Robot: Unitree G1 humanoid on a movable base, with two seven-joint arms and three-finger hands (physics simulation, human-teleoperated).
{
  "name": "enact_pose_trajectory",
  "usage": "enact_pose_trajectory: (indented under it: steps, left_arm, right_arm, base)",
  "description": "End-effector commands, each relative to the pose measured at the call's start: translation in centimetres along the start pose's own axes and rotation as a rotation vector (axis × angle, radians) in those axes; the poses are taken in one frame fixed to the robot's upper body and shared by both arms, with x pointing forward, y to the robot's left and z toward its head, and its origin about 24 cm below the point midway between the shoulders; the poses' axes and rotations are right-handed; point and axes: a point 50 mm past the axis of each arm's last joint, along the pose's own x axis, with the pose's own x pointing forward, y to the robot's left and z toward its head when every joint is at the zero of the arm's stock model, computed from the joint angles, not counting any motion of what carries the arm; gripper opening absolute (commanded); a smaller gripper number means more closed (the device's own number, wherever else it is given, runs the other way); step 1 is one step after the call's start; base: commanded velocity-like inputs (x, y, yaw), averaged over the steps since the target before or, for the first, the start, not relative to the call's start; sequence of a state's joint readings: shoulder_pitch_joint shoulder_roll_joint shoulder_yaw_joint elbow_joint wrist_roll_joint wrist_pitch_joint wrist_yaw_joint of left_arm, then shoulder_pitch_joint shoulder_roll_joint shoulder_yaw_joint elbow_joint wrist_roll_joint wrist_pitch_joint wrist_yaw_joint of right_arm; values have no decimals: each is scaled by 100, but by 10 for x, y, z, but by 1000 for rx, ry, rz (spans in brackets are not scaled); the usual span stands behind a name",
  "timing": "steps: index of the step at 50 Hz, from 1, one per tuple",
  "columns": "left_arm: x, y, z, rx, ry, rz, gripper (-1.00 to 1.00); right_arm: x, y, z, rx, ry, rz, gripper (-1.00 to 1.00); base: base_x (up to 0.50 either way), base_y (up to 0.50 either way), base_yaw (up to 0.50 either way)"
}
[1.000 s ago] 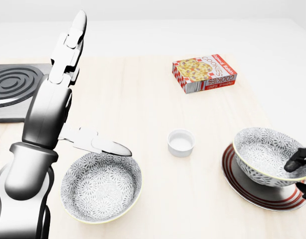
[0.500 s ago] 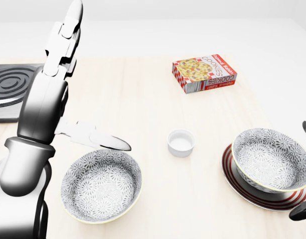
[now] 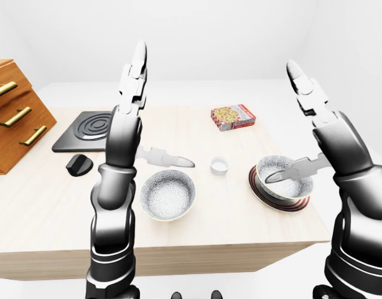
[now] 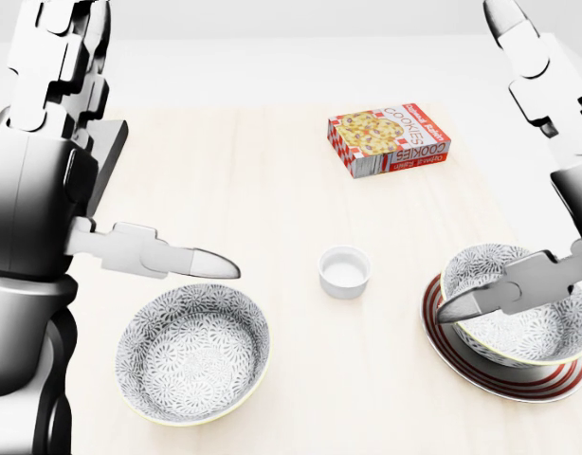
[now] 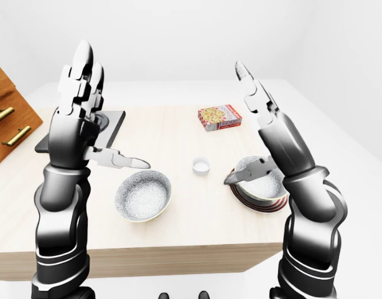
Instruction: Pick the akita bowl from table center and place it on the plate.
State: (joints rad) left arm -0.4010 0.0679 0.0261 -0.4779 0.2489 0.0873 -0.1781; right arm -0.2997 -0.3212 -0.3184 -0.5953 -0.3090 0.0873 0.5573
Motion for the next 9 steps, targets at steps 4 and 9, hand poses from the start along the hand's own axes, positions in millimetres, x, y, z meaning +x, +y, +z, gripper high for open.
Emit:
enact_pose_trajectory:
  steps: [4,9]
  left_arm:
    - [-6,6,9,-59,-42,54,100]
    - [-10,10,17,-65,-75,68,100]
  right_arm:
    - [-2,-1,44,92,-239,-99,100]
    - [-10,-1,55,96,-284,-108,100]
  base:
    - [0,0,0]
    - [0,0,0]
